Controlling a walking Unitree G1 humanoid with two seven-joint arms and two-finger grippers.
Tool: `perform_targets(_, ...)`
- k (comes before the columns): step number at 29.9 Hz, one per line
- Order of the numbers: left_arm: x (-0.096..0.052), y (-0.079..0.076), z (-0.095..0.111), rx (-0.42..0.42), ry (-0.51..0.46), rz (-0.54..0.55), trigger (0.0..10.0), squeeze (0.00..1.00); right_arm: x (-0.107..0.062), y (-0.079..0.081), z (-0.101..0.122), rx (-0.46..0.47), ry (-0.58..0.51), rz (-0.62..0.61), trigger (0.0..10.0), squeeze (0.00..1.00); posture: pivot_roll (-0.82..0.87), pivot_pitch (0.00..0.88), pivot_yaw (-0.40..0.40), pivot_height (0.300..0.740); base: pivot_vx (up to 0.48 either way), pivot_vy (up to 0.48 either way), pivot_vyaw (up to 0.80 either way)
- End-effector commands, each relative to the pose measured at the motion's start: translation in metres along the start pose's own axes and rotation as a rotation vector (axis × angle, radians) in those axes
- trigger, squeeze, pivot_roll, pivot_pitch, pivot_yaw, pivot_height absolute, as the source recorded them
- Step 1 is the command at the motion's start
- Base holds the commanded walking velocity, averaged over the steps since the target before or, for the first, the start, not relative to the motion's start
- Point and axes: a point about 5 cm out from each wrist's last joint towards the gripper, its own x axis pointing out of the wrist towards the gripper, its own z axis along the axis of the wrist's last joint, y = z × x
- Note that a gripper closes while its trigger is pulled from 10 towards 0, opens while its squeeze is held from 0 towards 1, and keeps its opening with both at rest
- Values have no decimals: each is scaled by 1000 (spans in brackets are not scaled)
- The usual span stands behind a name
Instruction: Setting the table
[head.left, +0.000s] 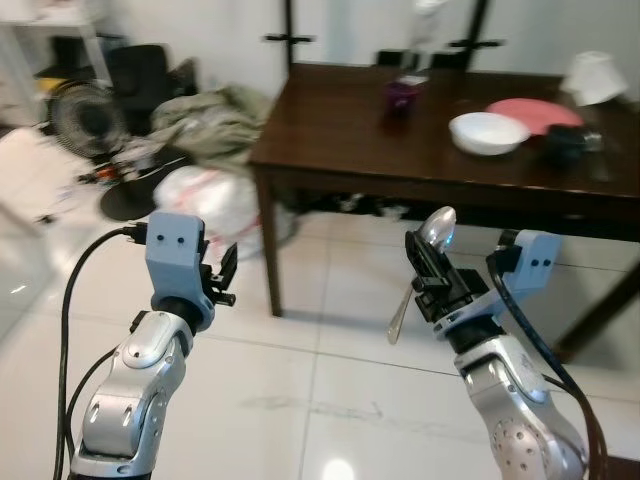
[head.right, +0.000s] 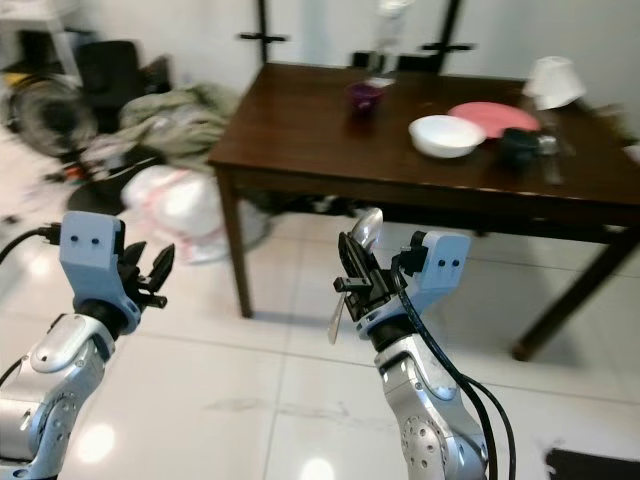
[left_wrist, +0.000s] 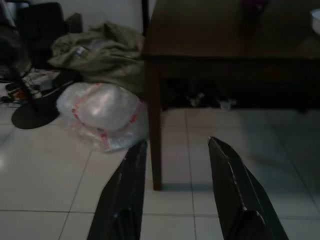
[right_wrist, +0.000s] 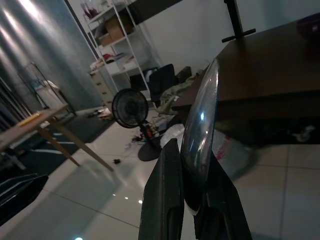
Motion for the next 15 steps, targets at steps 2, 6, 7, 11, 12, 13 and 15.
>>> perform_targets(2, -1, 0, -6, 5, 28, 6, 10000, 0, -2, -2, 2, -13, -4, -9, 10000, 0, 62, 117, 63, 740, 0, 0, 788)
perform_targets(6, -1, 0, -6, 8, 31, 9, 10000, 0, -2, -2, 2, -13, -5, -8, 10000, 0, 62, 116, 63, 740, 0, 0, 788)
perform_targets(7, -1, 1, -6, 9, 31, 10, 10000, 0, -2, -2, 2, -13, -5, -9, 10000, 0, 62, 116, 63, 740, 0, 0, 788)
perform_targets(11, 0, 1, -8, 17, 38, 19, 10000, 0, -2, -2, 2, -13, -6, -9, 10000, 0, 62, 117, 62, 740, 0, 0, 788)
perform_targets(12, 0, 1, -8, 17, 38, 19, 10000, 0, -2, -2, 2, -13, -6, -9, 10000, 0, 62, 117, 62, 740, 0, 0, 788)
perform_targets(13, 0, 2, -8, 20, 40, 23, 10000, 0, -2, -2, 2, -13, -7, -9, 10000, 0, 62, 117, 62, 740, 0, 0, 788)
perform_targets(15, 0, 2, -9, 23, 44, 28, 10000, 0, -2, -2, 2, -13, -6, -10, 10000, 0, 63, 119, 62, 740, 0, 0, 788)
